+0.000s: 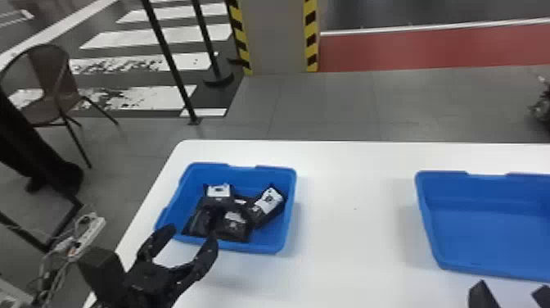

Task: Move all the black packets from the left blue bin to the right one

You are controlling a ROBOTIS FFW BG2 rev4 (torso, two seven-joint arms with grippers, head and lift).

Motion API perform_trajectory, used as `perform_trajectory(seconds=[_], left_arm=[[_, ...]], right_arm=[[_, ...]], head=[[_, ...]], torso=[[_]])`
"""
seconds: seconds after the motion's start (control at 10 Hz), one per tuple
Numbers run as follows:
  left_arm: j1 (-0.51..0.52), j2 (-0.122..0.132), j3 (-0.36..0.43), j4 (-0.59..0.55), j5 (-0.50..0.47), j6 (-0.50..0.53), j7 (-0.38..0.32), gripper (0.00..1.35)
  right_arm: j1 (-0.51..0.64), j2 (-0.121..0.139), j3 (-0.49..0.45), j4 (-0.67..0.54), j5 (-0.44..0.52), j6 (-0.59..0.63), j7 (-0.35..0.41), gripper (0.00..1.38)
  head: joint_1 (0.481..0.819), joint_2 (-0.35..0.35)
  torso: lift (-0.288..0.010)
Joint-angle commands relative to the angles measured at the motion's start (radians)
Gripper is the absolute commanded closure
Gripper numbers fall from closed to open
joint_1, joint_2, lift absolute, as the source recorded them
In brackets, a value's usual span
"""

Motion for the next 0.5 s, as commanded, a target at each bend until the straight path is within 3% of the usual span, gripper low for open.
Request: perform_trajectory(seconds=[0.0, 0.2, 0.4], left_arm=[[-0.076, -0.003, 0.001, 0.070, -0.011, 0.087, -0.001, 0.20], [-0.172, 0.003, -0.013, 0.141, -0.042, 0.136, -0.001, 0.21], [-0.265, 0.026, -0.008, 0.200, -0.065, 0.188, -0.001, 0.21]], right_arm=[[0.002, 0.000, 0.000, 0.000, -0.002, 0.000, 0.000, 0.23], [-0.001, -0.002, 0.000, 0.000, -0.005, 0.000, 0.002, 0.23], [0.002, -0.006, 0.000, 0.003, -0.009, 0.000, 0.002, 0.23]], head=[[0.695, 0.217], [0.695, 0.219], [0.695, 0.208]], torso=[[-0.110], [-0.110], [-0.110]])
